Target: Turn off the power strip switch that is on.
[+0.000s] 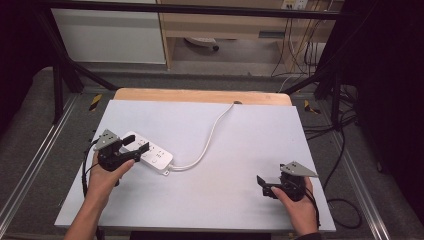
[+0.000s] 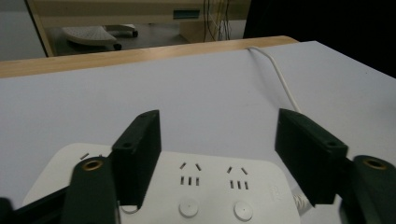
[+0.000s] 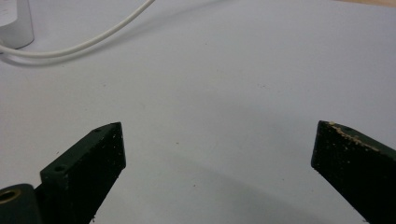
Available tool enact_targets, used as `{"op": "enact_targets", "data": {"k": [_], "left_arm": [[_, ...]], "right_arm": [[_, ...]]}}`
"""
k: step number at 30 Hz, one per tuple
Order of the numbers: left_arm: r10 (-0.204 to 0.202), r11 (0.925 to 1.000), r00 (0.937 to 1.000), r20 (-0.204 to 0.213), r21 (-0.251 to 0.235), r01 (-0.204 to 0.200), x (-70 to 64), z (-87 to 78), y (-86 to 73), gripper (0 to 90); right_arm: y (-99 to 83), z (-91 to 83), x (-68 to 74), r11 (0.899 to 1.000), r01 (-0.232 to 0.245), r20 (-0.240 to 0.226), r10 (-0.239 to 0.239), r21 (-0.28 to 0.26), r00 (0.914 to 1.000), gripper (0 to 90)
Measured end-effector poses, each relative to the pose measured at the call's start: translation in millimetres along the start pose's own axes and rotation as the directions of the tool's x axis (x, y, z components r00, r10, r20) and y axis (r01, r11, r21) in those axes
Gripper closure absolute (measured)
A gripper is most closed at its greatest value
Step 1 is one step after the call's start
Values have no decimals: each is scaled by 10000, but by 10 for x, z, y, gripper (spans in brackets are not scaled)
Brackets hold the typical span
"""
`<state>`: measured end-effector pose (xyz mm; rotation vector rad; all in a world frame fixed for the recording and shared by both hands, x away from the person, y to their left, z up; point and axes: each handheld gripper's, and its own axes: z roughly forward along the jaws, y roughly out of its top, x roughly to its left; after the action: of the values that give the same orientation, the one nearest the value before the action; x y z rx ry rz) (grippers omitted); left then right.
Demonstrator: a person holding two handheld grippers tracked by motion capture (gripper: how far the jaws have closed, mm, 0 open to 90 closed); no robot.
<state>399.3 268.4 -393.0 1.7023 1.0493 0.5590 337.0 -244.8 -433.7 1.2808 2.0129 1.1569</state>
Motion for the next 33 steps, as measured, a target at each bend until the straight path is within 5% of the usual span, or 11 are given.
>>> {"op": "enact_targets", "data": {"k": [2,5,13,25,33], "left_arm": [[-67,10000,9999,-153,51,68,-24,3,18,0],[55,10000,10000,57,-13,-55,-52,-5,35,81],[-266,9996,9996,129,-89,267,-65,-80,40,46],[-158,9990,9997,173,-408,165,-127,-337,46,49],[-227,9987,9997,-7,-451,226,-50,-518,-50,56]], "right_arm": [[0,1,1,10000,40,9,-40,8,10000,38],[3,-3,-2,10000,22,11,-22,-19,10000,38],[6,-13,-6,10000,-43,18,43,-63,10000,38],[10,-24,-15,9999,-21,35,21,-139,10000,37],[16,-33,-15,9998,-66,29,67,-177,10000,38]]}}
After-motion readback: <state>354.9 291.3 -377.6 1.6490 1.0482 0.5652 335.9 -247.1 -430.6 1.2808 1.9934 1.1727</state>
